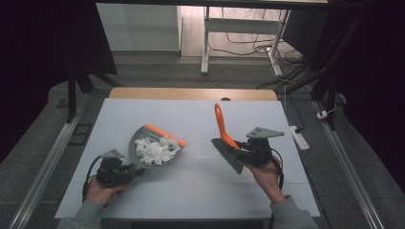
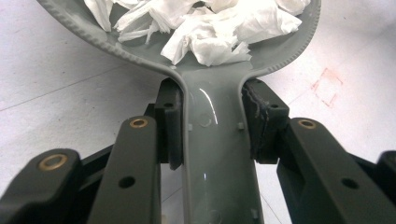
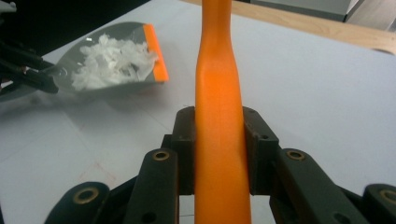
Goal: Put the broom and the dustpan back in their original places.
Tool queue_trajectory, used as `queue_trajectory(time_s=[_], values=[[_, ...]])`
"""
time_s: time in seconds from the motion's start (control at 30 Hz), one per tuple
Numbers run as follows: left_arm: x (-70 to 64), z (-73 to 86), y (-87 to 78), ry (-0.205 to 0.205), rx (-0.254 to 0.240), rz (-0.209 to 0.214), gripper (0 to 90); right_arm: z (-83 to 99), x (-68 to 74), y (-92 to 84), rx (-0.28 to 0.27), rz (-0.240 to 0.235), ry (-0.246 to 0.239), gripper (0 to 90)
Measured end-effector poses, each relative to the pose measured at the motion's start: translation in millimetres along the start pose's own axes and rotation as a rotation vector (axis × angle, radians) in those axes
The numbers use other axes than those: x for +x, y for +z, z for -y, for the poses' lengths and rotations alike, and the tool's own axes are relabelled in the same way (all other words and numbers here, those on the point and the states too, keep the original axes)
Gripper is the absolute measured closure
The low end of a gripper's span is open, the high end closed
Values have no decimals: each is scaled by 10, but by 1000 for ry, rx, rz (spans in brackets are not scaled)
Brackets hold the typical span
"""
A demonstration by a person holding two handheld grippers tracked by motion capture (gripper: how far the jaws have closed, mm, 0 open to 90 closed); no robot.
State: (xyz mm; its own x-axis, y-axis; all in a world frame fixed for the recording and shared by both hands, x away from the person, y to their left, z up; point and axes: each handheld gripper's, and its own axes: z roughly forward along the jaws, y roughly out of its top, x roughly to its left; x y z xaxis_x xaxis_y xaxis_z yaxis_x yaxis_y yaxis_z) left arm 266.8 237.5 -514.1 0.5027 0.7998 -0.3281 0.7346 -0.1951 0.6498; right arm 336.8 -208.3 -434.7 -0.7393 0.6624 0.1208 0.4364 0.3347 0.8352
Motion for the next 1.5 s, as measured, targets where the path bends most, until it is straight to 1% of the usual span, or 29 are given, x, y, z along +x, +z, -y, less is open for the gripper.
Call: queue_trajectory(time_s=[0.13, 0.2, 0.43, 0.53, 0.6, 0.67, 0.73, 0.8, 0.83, 0.9, 1.0, 1.1, 1.2, 1.3, 1.4, 1.5], values=[[-10, 10, -6, -22, -12, -19, 613, 97, -35, -59, 15, 1, 14, 709], [-16, 18, -6, -40, -19, -32, 612, 141, -53, -88, 17, 3, 19, 709], [-34, 45, 5, -81, -19, -73, 613, 293, -115, -191, 31, 6, 54, 708], [-47, 61, 6, -108, -27, -96, 613, 346, -140, -238, 33, 2, 70, 708], [-52, 69, 0, -127, -32, -116, 613, 377, -157, -262, 35, 0, 81, 709], [-50, 75, -3, -154, -42, -124, 613, 407, -174, -277, 37, -4, 94, 709], [-39, 81, 3, -192, -55, -133, 613, 436, -188, -286, 41, -3, 109, 708], [-21, 79, 19, -213, -56, -151, 613, 470, -203, -285, 48, -8, 124, 709], [-9, 77, 33, -231, -62, -168, 612, 482, -207, -282, 50, -11, 128, 708], [16, 67, 47, -257, -67, -183, 612, 511, -217, -267, 62, -10, 134, 709], [33, 50, 74, -274, -69, -206, 612, 533, -224, -247, 75, -12, 138, 708], [51, 39, 121, -288, -54, -231, 612, 542, -235, -230, 86, -16, 152, 709], [78, 32, 185, -312, -38, -242, 611, 560, -257, -193, 106, -31, 172, 709], [83, 24, 226, -316, -27, -251, 611, 585, -289, -142, 127, -32, 182, 709], [75, 16, 239, -310, -28, -259, 609, 587, -336, -121, 128, -26, 195, 709], [77, 20, 241, -311, -33, -254, 604, 583, -382, -89, 137, -17, 201, 708]])
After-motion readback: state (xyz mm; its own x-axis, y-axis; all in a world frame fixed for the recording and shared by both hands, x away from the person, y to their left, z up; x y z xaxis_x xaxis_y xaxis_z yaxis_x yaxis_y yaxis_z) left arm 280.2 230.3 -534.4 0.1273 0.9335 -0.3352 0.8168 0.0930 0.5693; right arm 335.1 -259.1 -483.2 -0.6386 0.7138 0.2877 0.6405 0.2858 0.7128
